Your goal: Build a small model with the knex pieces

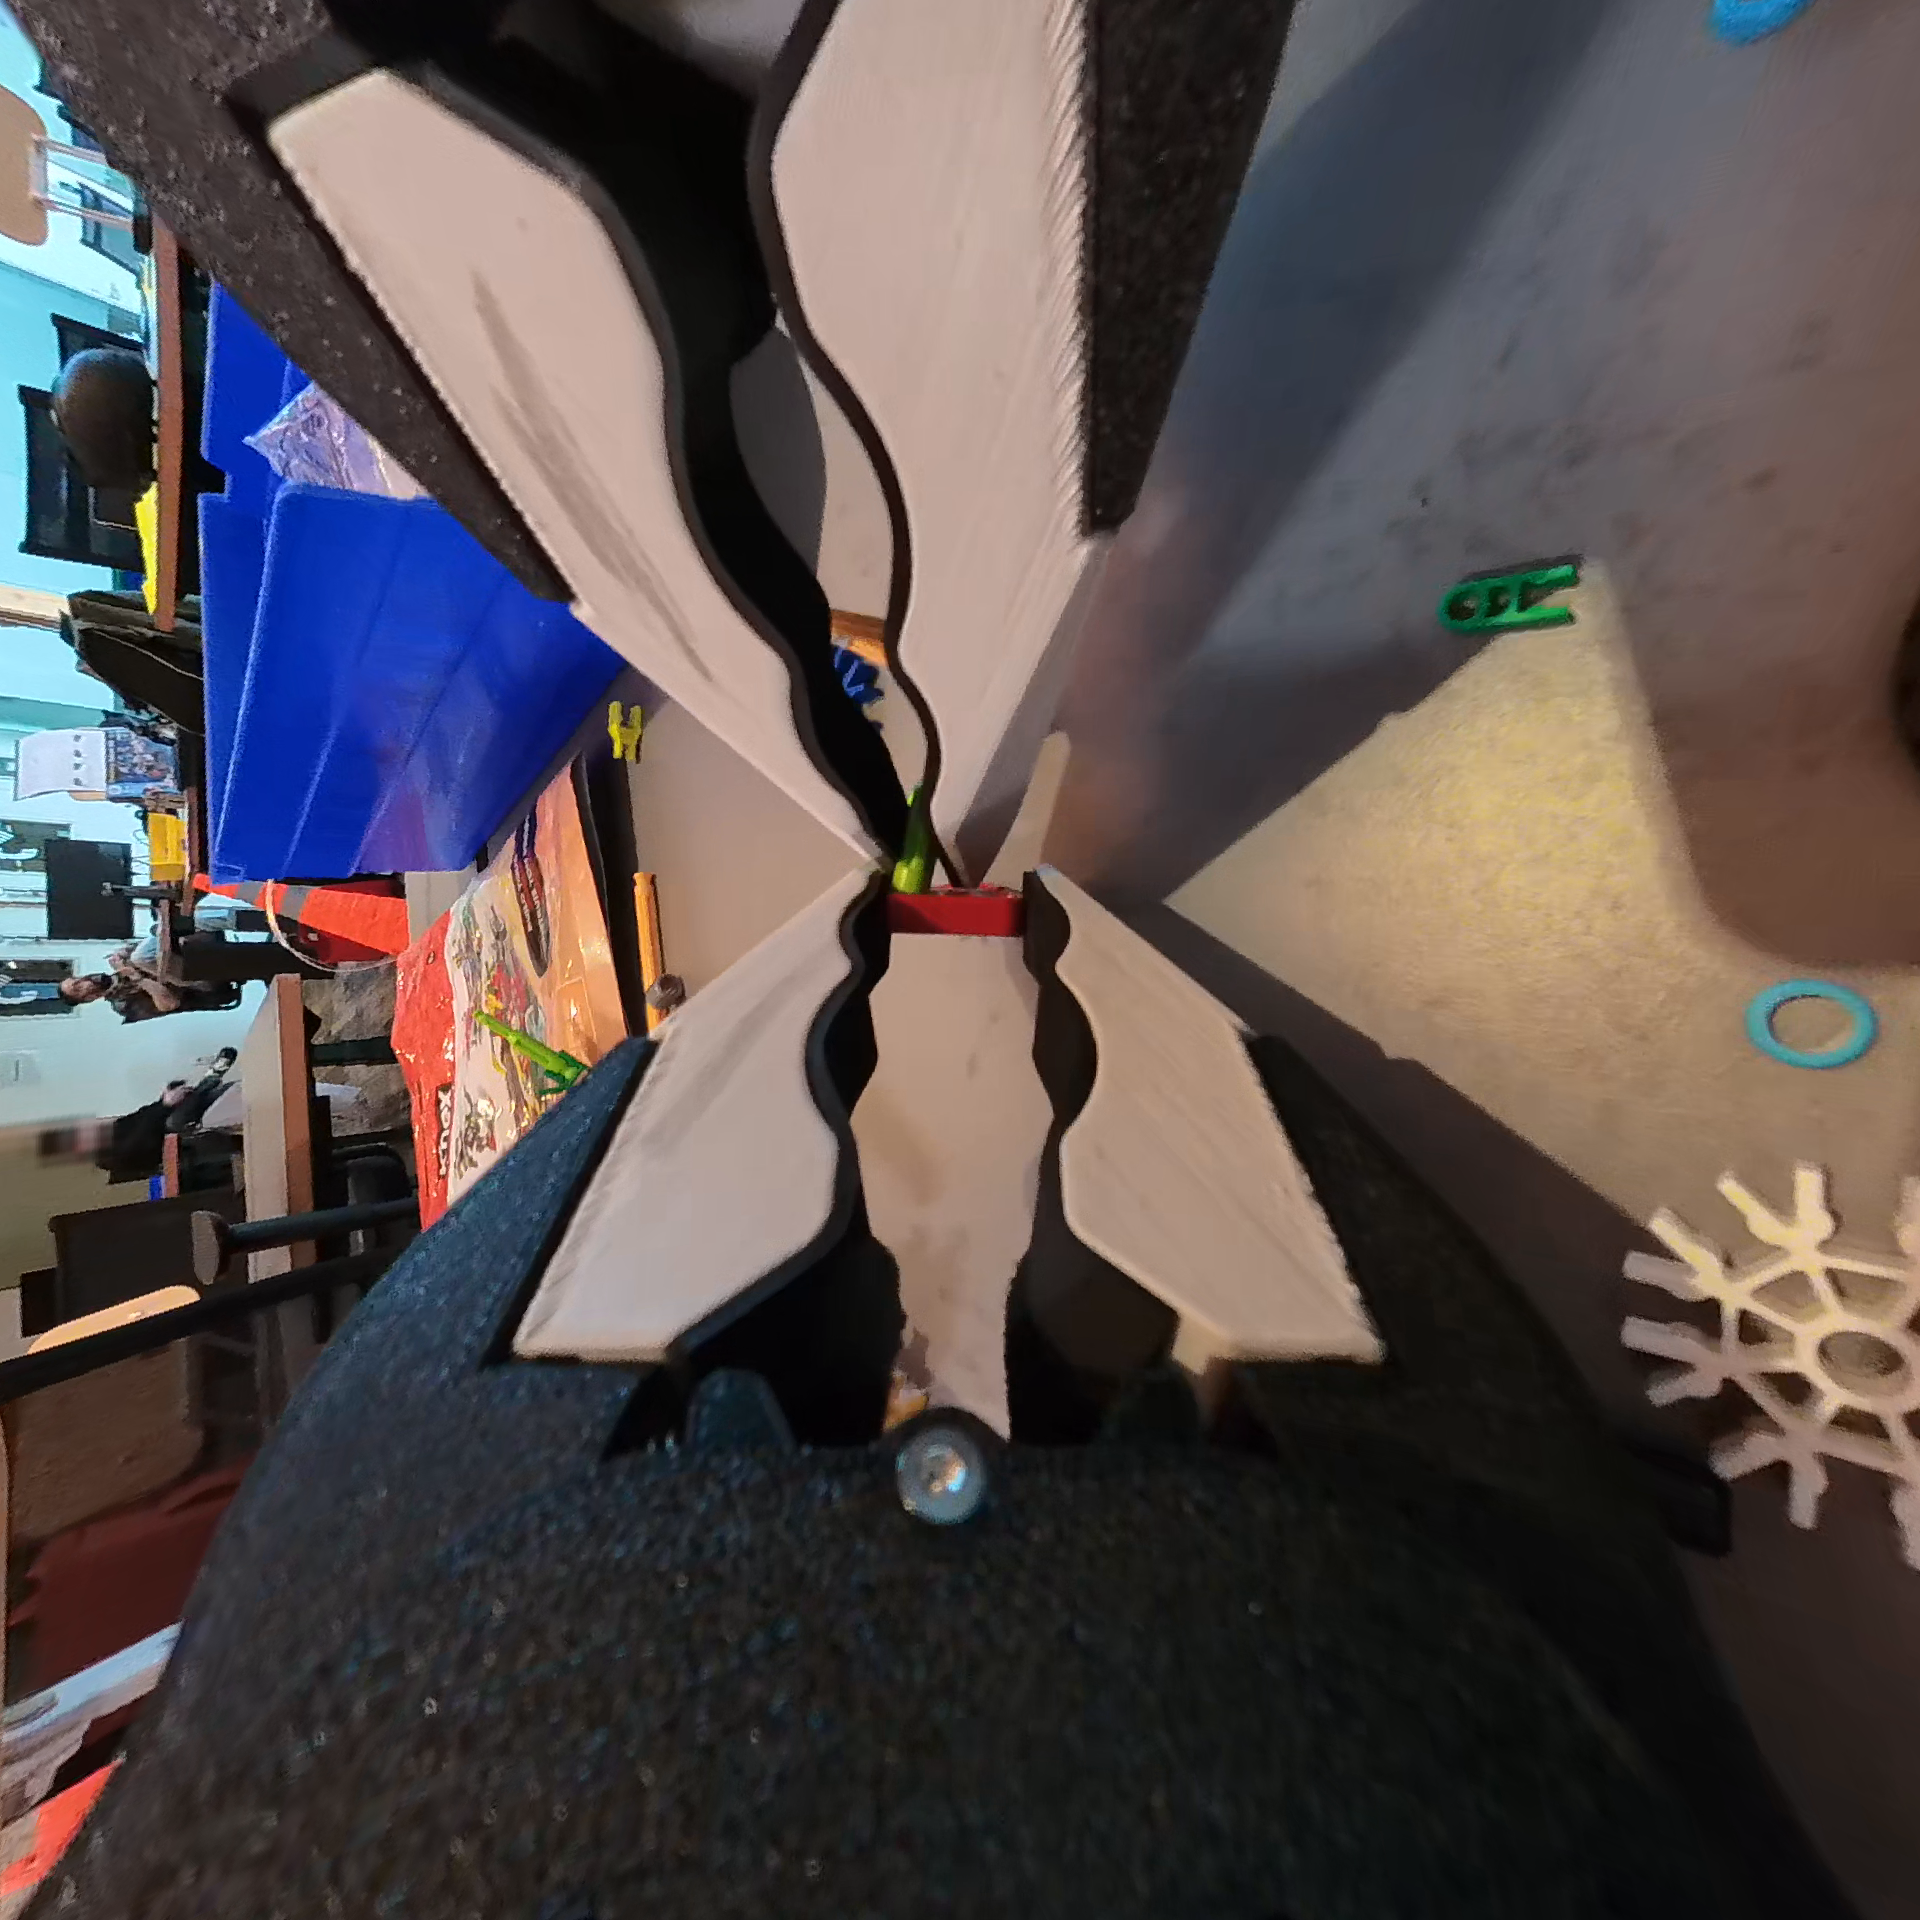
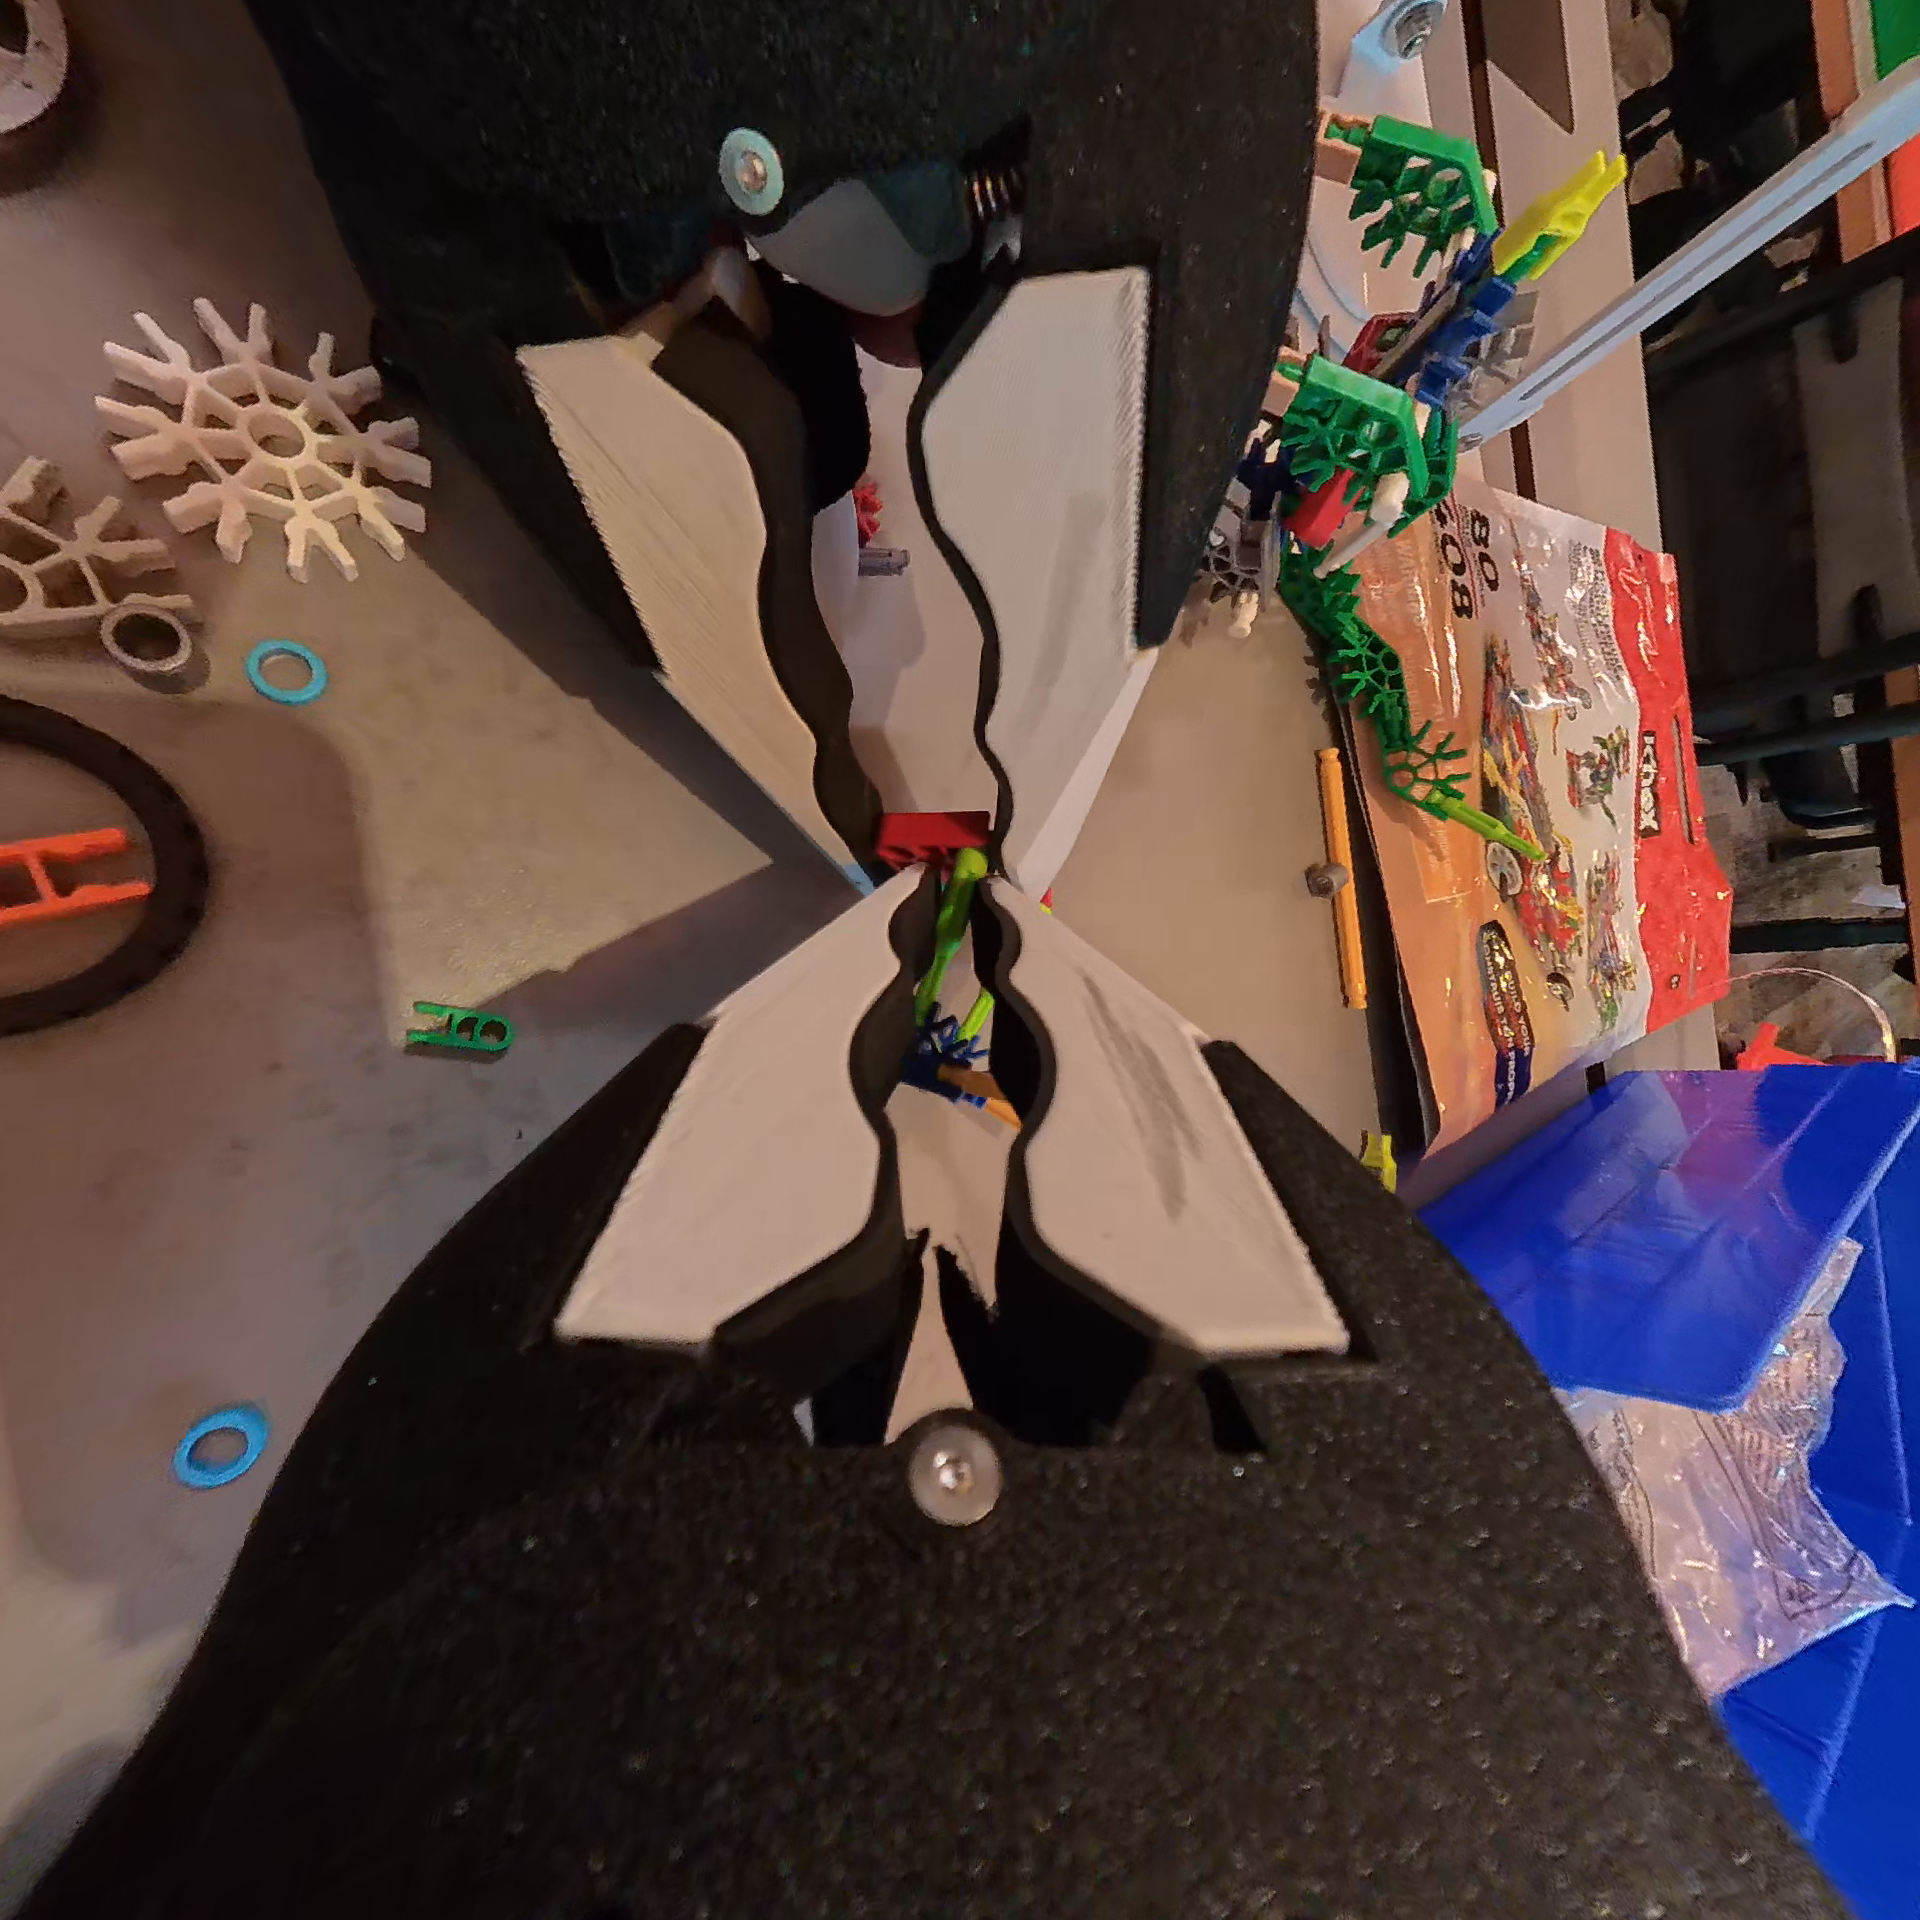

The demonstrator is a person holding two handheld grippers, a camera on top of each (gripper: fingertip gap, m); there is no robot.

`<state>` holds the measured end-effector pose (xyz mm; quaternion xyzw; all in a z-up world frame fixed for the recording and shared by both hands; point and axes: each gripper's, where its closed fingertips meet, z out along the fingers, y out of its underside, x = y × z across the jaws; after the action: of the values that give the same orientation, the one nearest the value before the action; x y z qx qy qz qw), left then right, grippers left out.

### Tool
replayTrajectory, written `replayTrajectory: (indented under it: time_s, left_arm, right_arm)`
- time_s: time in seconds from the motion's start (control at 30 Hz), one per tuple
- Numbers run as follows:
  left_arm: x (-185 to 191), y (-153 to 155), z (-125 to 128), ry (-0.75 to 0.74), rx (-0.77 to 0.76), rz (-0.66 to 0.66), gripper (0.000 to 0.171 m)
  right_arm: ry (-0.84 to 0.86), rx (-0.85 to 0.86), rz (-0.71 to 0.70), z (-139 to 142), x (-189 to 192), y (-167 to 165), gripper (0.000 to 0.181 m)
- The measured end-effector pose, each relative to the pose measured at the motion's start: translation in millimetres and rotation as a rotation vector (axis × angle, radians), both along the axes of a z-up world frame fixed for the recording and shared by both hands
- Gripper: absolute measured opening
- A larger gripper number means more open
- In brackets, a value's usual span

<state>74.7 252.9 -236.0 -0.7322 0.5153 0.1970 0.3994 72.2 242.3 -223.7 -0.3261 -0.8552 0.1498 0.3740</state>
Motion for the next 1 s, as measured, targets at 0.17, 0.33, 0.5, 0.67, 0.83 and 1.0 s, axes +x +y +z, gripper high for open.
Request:
replayTrajectory:
  time_s: [0.17, 0.33, 0.5, 0.67, 0.83, 1.0]
  left_arm:
    - [3, 0, 0, -0.027, -0.002, -0.004, 0.023]
    - [1, 5, 5, -0.052, 0.047, 0.025, 0.027]
    - [-6, 4, 8, -0.078, 0.056, 0.053, 0.031]
    - [-7, 3, 7, -0.076, 0.059, 0.047, 0.026]
    - [-3, 2, 3, -0.090, 0.053, 0.040, 0.024]
    - [-5, -3, -7, -0.100, -0.001, 0.042, 0.024]
  right_arm:
    - [0.001, -0.031, 0.005, 1, 2, 0, 0.003]
    - [0.036, -0.104, -0.002, 7, -1, 0, 0.003]
    - [0.050, -0.133, 0.002, 10, -1, 0, 0.004]
    - [0.044, -0.150, -0.006, 7, -3, 0, 0.005]
    - [0.012, -0.196, -0.004, 4, 1, -1, 0.013]
    - [-0.004, -0.284, -0.010, 8, 6, 0, 0.020]
